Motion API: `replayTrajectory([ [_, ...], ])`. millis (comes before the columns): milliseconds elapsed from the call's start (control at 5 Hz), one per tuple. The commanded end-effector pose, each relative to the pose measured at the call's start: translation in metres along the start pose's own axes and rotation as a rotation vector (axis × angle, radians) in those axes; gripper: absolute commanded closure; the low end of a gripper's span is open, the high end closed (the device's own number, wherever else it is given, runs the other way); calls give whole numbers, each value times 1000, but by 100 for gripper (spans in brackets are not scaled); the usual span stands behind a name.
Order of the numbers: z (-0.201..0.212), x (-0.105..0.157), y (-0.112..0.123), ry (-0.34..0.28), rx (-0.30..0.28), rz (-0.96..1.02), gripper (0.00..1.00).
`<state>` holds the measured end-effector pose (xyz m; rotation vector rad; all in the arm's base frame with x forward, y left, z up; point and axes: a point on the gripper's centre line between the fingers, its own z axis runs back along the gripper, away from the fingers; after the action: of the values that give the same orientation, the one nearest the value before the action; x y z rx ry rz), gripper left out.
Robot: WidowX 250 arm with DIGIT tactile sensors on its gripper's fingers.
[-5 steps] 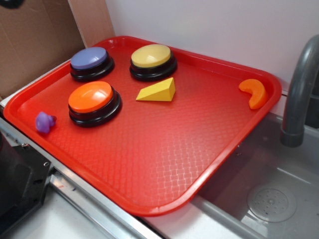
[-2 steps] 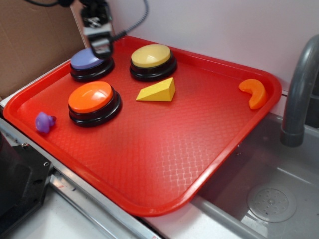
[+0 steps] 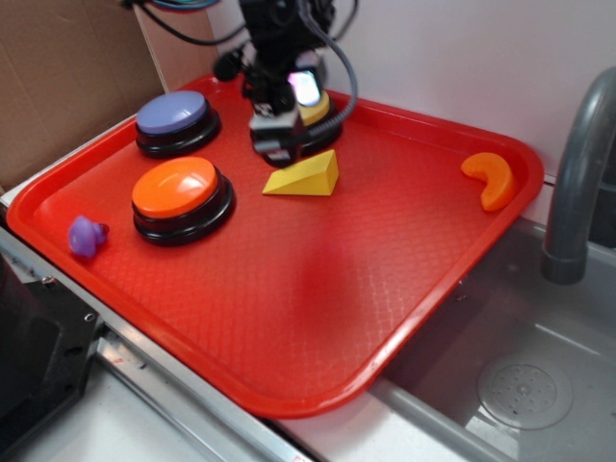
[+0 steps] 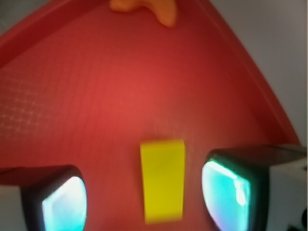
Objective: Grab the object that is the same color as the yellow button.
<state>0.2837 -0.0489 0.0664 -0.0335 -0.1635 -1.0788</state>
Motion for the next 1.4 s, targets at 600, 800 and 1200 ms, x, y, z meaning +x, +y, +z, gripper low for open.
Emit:
replayTrajectory([
  [600,-28,17,3,-65,-25,-87,0],
  [800,-28,15,2,-83,-19,-111,0],
  [1200,-24,8,1,-152,-36,-169,100],
])
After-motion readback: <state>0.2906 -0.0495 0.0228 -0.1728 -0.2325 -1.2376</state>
